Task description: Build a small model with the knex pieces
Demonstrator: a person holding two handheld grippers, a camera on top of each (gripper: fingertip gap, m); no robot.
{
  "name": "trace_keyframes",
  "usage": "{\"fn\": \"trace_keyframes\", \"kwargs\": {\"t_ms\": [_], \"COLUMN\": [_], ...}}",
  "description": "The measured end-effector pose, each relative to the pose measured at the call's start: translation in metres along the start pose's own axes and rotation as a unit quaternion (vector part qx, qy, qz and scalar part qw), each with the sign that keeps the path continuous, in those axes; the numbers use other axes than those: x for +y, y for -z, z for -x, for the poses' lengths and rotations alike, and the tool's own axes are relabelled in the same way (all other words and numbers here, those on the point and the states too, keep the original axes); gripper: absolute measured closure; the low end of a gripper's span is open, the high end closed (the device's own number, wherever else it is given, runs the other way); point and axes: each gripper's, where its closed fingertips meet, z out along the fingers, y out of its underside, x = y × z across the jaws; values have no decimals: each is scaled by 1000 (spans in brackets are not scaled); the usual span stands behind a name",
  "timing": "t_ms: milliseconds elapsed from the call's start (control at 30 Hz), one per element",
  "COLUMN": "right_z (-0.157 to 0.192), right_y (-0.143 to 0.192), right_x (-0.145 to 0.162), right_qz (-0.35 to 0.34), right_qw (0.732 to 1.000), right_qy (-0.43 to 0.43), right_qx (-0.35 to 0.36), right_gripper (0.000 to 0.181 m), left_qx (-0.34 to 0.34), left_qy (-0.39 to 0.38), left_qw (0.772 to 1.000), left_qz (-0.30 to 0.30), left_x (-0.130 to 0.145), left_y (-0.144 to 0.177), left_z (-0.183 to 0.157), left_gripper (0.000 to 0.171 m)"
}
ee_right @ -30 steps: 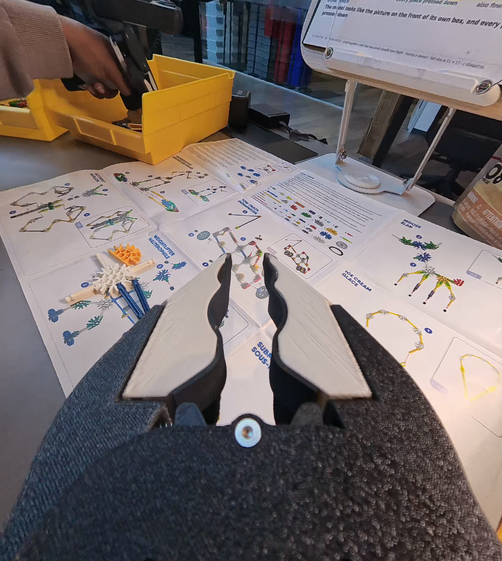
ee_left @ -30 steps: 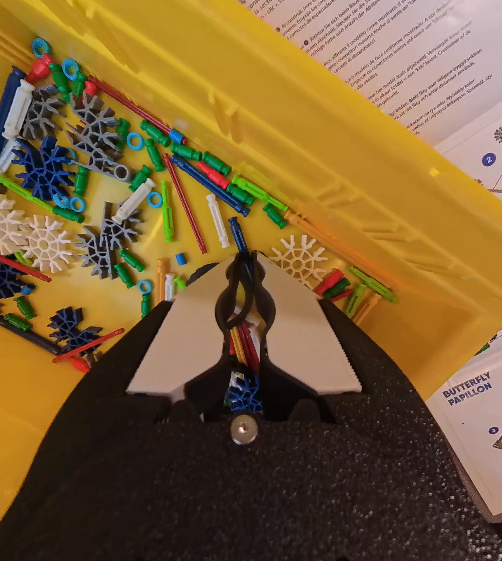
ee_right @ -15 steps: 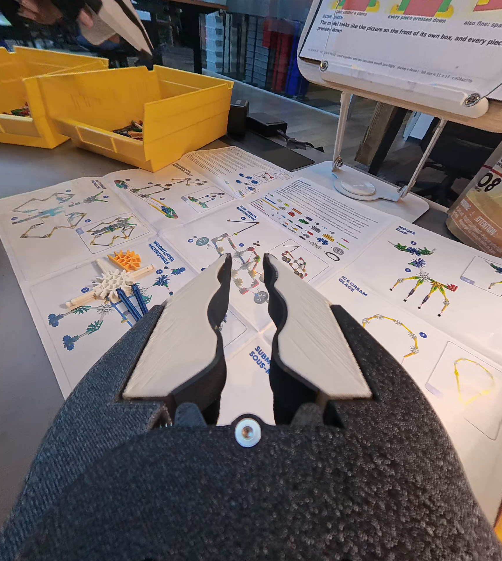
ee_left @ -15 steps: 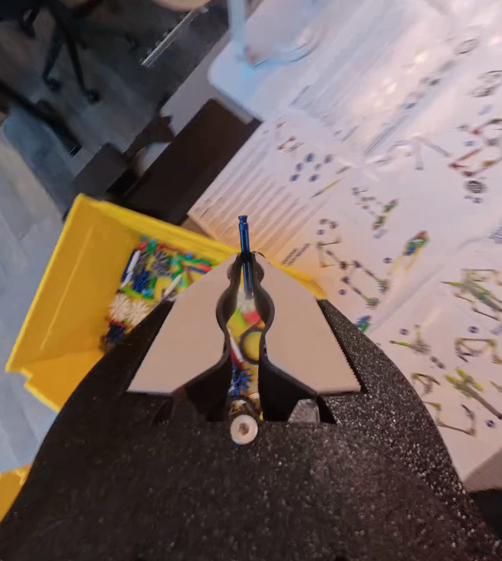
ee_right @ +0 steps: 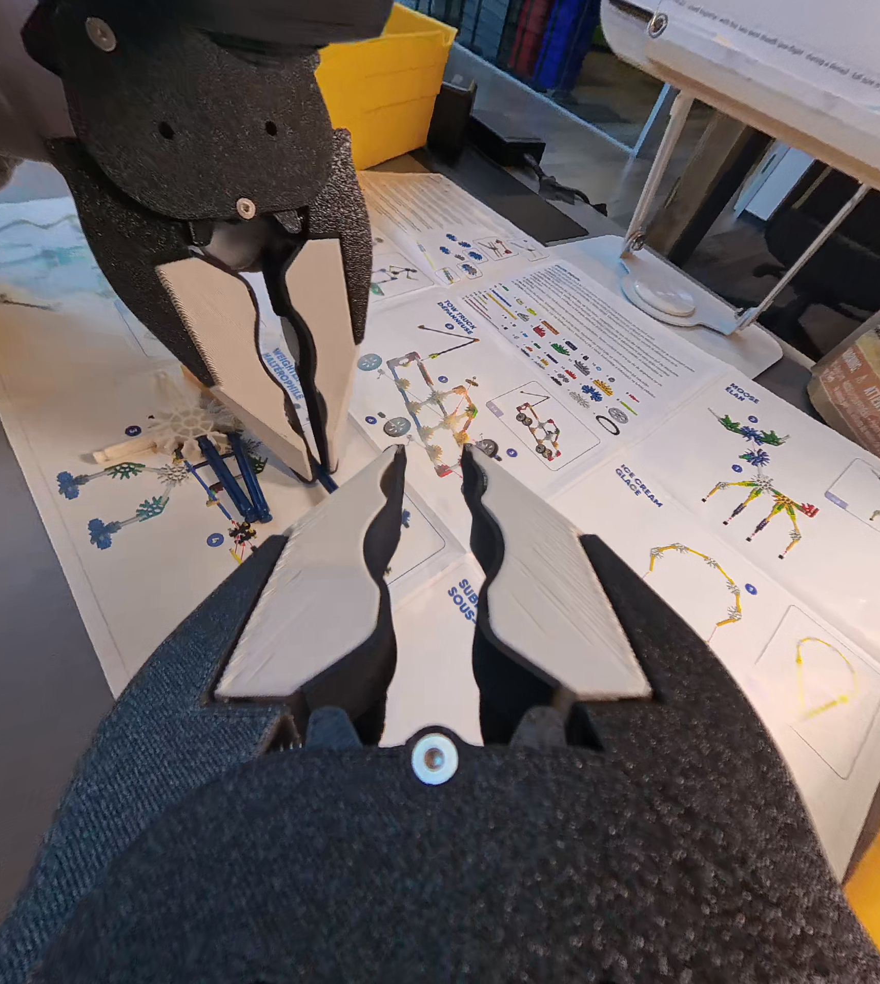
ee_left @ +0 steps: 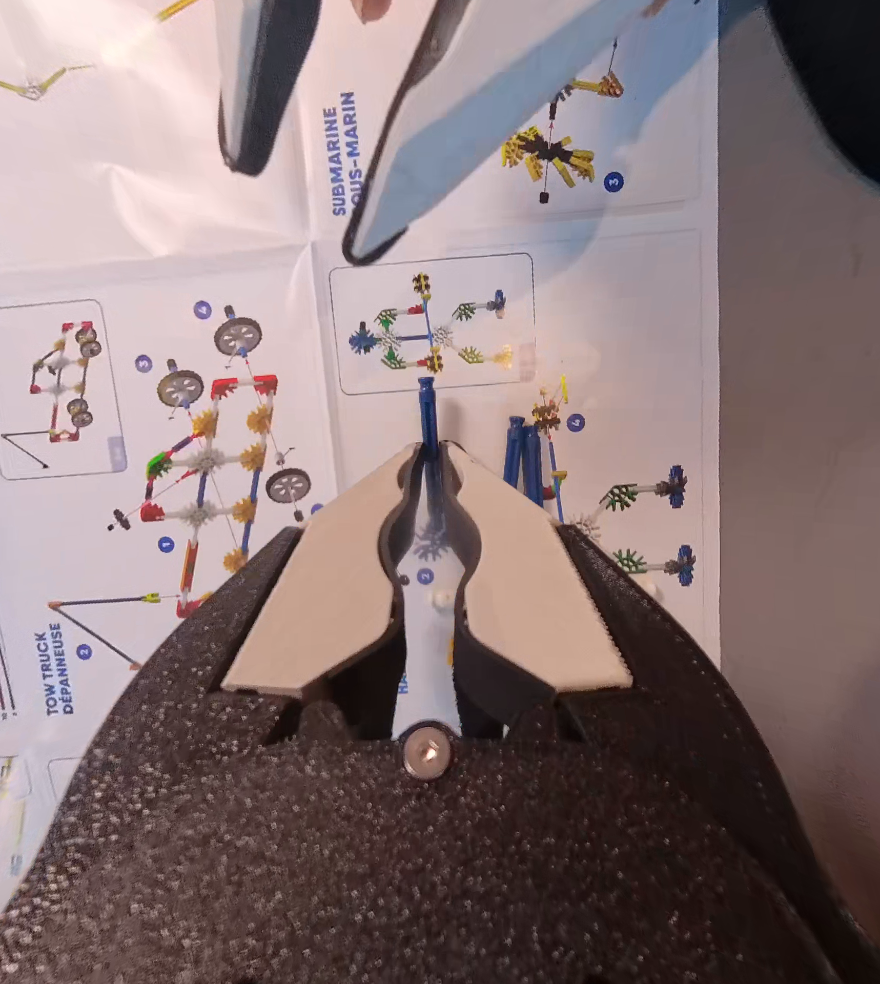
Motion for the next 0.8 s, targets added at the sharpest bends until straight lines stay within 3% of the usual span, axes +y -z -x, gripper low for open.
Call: {"fn": "trace_keyframes", "kwargs": {"t_ms": [100,200,367,567,800], "right_z": [7,17,41,52,55], "right_y": [-3,-7,-17,-41,-49], "right_x": [4,11,28,38,41], "right_qz": [12,30,79,158,202], "right_qw": [1000,999,991,972,962], "right_qy": [9,18,43,97,105], "right_qx": [-16,-39,-95,-143,-153], "right_gripper": [161,161,161,161,176], "left_qx": [-11,-41,-70,-40,-52], "left_qy": [6,45,112,132,109], "left_qw": [1000,995,985,984,986], "left_qz": [-22,-73,-113,-110,-118], "left_x": [-5,-4,38,79,81], "left_y": [2,29,65,48,44], "left_z": [6,17,7,-37,-39], "left_gripper": [164,159,159,156,159]}}
